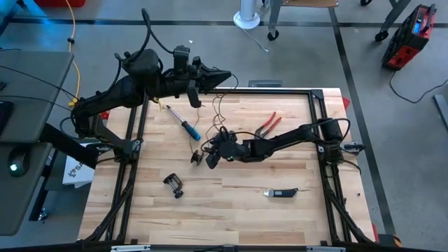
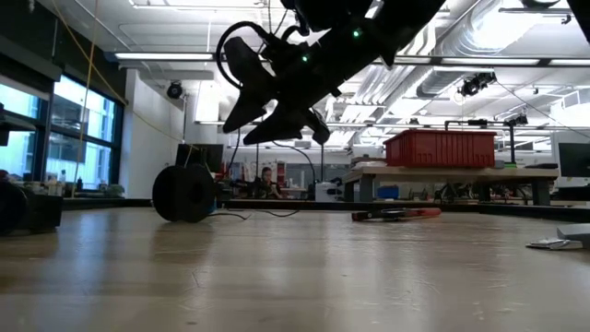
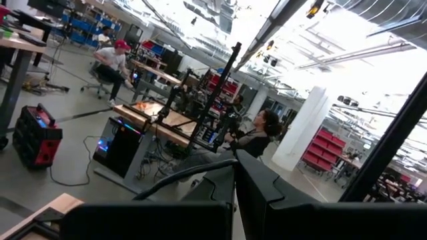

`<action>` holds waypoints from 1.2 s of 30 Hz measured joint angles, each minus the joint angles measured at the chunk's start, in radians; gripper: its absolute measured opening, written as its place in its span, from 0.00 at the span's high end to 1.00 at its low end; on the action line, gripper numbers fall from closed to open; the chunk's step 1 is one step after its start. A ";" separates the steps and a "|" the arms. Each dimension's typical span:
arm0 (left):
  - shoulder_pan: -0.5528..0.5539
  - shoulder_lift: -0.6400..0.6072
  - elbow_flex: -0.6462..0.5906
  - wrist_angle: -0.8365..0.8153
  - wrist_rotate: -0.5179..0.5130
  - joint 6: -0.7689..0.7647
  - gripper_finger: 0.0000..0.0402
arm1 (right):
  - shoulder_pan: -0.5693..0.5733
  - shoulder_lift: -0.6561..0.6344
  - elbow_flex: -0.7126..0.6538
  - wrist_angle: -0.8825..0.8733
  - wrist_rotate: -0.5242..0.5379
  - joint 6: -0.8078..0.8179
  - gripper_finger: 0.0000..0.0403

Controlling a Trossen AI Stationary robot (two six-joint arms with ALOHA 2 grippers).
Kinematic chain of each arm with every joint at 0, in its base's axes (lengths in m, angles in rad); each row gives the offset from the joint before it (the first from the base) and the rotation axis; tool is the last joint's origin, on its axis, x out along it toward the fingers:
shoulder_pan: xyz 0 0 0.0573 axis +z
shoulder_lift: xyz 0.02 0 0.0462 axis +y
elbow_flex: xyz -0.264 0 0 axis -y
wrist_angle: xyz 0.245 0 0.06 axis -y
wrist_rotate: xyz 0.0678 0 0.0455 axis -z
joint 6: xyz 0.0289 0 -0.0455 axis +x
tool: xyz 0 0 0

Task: Coil cords
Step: Uncoil the black wire from the black spool

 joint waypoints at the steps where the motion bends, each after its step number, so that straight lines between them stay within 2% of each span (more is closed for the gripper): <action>1: 0.000 0.000 0.000 0.000 0.000 0.000 1.00 | -0.001 0.001 0.000 0.002 0.000 0.000 0.58; 4: 0.000 0.000 0.000 0.008 0.000 0.000 1.00 | -0.010 0.010 0.000 -0.004 -0.008 0.019 0.64; 10: 0.000 0.000 0.000 0.006 0.000 -0.008 1.00 | -0.027 0.021 0.000 0.002 -0.010 0.057 0.93; 12: 0.000 -0.004 -0.001 0.006 0.000 -0.006 1.00 | -0.028 0.012 -0.001 -0.020 -0.032 0.042 0.98; 16: 0.018 -0.027 -0.001 -0.009 -0.006 0.021 1.00 | -0.027 -0.038 -0.001 -0.114 -0.052 0.035 0.99; 21: 0.025 -0.075 -0.001 -0.076 -0.092 0.076 0.95 | -0.030 -0.116 -0.001 -0.191 -0.081 -0.055 1.00; 30: 0.022 -0.186 -0.001 -0.176 -0.139 0.097 0.66 | -0.040 -0.329 -0.001 -0.285 -0.164 -0.236 1.00; 36: 0.022 -0.225 -0.001 -0.230 -0.139 0.096 0.49 | -0.069 -0.479 -0.001 -0.319 -0.216 -0.284 1.00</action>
